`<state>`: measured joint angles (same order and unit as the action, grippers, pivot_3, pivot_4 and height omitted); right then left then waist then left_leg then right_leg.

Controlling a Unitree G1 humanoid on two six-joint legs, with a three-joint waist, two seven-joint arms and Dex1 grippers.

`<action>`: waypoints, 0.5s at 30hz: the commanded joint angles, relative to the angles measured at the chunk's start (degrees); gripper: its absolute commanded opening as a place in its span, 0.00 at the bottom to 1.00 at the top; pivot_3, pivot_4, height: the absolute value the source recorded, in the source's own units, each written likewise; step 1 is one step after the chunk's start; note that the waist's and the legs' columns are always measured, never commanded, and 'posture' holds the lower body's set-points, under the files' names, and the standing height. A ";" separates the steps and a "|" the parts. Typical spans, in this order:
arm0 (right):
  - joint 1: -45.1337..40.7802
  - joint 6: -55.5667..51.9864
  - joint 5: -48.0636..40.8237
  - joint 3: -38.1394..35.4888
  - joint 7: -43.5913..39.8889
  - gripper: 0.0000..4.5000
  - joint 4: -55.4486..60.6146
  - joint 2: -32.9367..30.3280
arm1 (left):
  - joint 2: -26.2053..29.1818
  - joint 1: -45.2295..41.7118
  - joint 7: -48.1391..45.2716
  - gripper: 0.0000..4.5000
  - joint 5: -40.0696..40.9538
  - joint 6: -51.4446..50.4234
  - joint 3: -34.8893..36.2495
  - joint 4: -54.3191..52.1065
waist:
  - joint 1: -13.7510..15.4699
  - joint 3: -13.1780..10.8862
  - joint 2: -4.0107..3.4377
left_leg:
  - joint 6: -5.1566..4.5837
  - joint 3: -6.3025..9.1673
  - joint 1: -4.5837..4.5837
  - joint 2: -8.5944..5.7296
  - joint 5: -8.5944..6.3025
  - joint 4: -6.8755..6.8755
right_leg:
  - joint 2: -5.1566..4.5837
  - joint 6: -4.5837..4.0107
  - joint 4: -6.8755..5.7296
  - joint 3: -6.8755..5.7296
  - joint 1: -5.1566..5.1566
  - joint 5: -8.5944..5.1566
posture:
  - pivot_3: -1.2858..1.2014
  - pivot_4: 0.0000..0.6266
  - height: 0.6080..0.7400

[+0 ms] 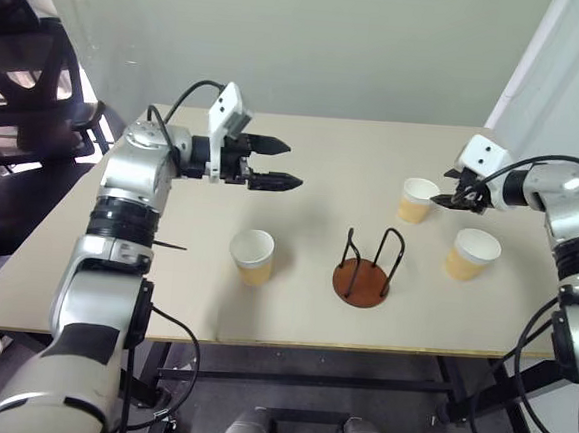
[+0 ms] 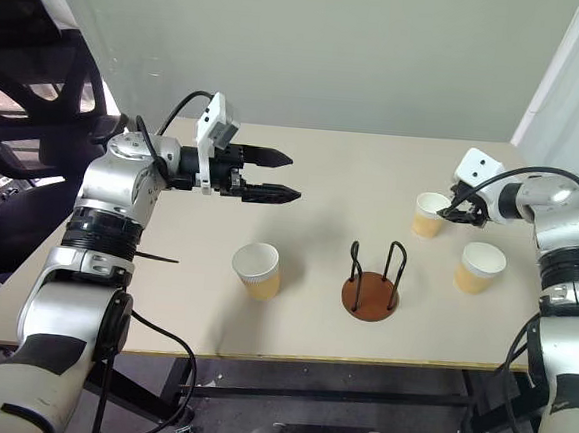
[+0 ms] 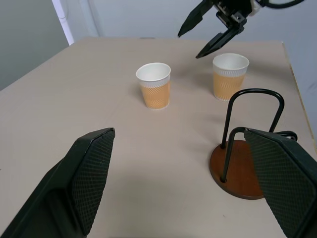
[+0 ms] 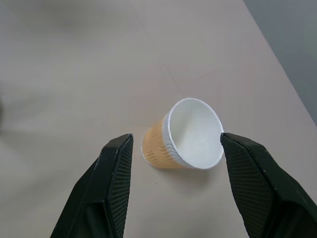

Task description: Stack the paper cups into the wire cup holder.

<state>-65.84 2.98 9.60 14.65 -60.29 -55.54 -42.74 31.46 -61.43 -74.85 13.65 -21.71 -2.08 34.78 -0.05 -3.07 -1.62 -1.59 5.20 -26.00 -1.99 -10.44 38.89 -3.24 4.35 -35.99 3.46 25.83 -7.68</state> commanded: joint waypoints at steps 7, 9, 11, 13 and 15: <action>-6.43 7.10 7.18 2.16 5.65 0.63 -10.39 3.19 | 0.81 -0.58 0.77 0.99 0.68 0.08 0.81 -3.02 | 0.01 0.00 0.00 | 0.07 0.01 -0.01 0.04 -0.04 -0.07 | 0.00 -0.13 0.02 -0.01 0.03 -0.07 | 0.52 0.00 1.00; -6.74 8.03 8.60 2.79 6.71 0.63 -11.96 3.77 | 0.94 -0.32 0.90 0.99 0.74 -0.13 0.88 -3.51 | 0.01 -0.73 -0.01 | 0.08 0.00 -0.01 0.04 -0.05 -0.08 | -0.01 -0.14 0.02 -0.02 0.04 -0.07 | 0.52 0.24 1.00; -7.00 8.79 9.91 3.28 8.22 0.63 -13.31 4.41 | 1.12 0.00 1.01 0.99 0.84 -0.38 0.92 -4.09 | -0.02 -1.87 0.04 | 0.49 0.14 0.26 0.05 -0.27 -0.29 | -0.08 -0.40 0.30 0.33 -0.28 0.03 | 0.52 0.24 1.00; -7.29 9.39 11.29 3.80 10.17 0.63 -14.52 5.03 | 1.27 0.26 1.15 0.99 0.89 -0.61 0.92 -4.56 | -0.01 -2.01 0.10 | 1.03 0.13 0.06 0.10 -0.03 -0.79 | -0.09 -0.67 0.50 0.39 0.06 0.27 | 0.52 0.24 1.00; -7.53 9.99 12.72 4.52 12.14 0.63 -15.52 5.52 | 1.38 0.47 1.27 0.99 0.93 -0.81 0.93 -4.96 | 0.04 -2.10 0.11 | 0.54 0.17 0.04 0.18 0.45 -0.89 | -0.08 -0.62 0.51 0.25 0.08 0.27 | 0.52 0.24 1.00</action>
<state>-71.03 11.65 21.03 18.81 -50.54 -70.96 -37.04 31.97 -59.99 -73.70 13.72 -22.52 -2.12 32.33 0.00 -5.17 -1.51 -1.05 5.39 -25.99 -1.77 -9.99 37.91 -3.32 3.73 -35.41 3.68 25.96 -7.40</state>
